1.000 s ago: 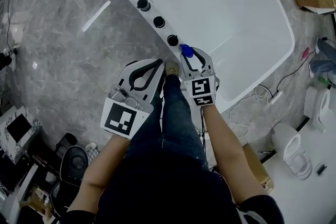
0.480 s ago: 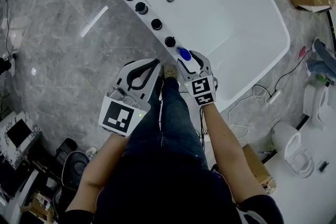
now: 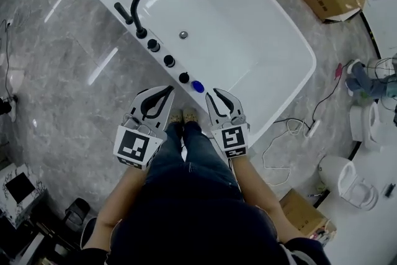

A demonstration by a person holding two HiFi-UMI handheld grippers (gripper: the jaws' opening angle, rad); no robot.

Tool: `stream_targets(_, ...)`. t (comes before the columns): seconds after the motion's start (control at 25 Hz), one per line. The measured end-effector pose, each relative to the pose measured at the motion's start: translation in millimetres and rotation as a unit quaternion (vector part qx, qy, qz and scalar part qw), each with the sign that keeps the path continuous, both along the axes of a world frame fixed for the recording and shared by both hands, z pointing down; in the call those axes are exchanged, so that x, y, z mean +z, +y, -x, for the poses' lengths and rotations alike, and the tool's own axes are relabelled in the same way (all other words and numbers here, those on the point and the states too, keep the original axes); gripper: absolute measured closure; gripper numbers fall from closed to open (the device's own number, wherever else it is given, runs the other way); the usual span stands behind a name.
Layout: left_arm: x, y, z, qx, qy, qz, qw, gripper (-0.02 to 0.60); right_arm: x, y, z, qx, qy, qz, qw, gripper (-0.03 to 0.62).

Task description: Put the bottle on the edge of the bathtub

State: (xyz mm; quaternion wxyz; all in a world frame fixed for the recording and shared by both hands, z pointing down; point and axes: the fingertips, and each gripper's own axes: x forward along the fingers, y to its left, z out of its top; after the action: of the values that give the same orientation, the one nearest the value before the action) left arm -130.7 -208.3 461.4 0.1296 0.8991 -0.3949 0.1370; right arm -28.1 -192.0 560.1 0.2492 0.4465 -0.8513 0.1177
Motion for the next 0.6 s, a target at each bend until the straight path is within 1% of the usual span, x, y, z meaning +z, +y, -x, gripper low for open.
stream_targets(0.04, -5, -3, -2, 0.001, 0.001, -0.008, 1.0, 0.557, -14, -6, -5, 0.02, -0.009, -0.006, 1.0, 0.522)
stream_targets(0.08, -12, -5, -5, 0.0, 0.004, -0.016, 0.9999, 0.558, -27, -11, -11, 0.041, -0.021, -0.006, 0.999, 0.539)
stream_targets(0.16, -28, -9, -13, -0.001, 0.014, -0.035, 0.9993, 0.557, -55, -19, -20, 0.072, -0.051, -0.01, 0.996, 0.556)
stream_targets(0.2, -38, -10, -17, -0.001, 0.017, -0.047, 0.9988, 0.557, -72, -24, -25, 0.08, -0.061, -0.022, 0.995, 0.56)
stream_targets(0.28, -62, -16, -26, -0.004, 0.02, -0.081, 0.9965, 0.558, -112, -35, -35, 0.09, -0.066, -0.061, 0.992, 0.565)
stream_targets(0.4, -108, -26, -35, -0.012, 0.027, -0.141, 0.9896, 0.558, -179, -51, -50, 0.101, -0.068, -0.131, 0.984, 0.566)
stream_targets(0.52, -152, -36, -36, -0.027, 0.031, -0.18, 0.9828, 0.557, -244, -58, -56, 0.103, -0.071, -0.198, 0.972, 0.566)
stream_targets(0.6, -181, -41, -39, -0.04, 0.034, -0.2, 0.9784, 0.557, -281, -58, -60, 0.1, -0.07, -0.234, 0.965, 0.566)
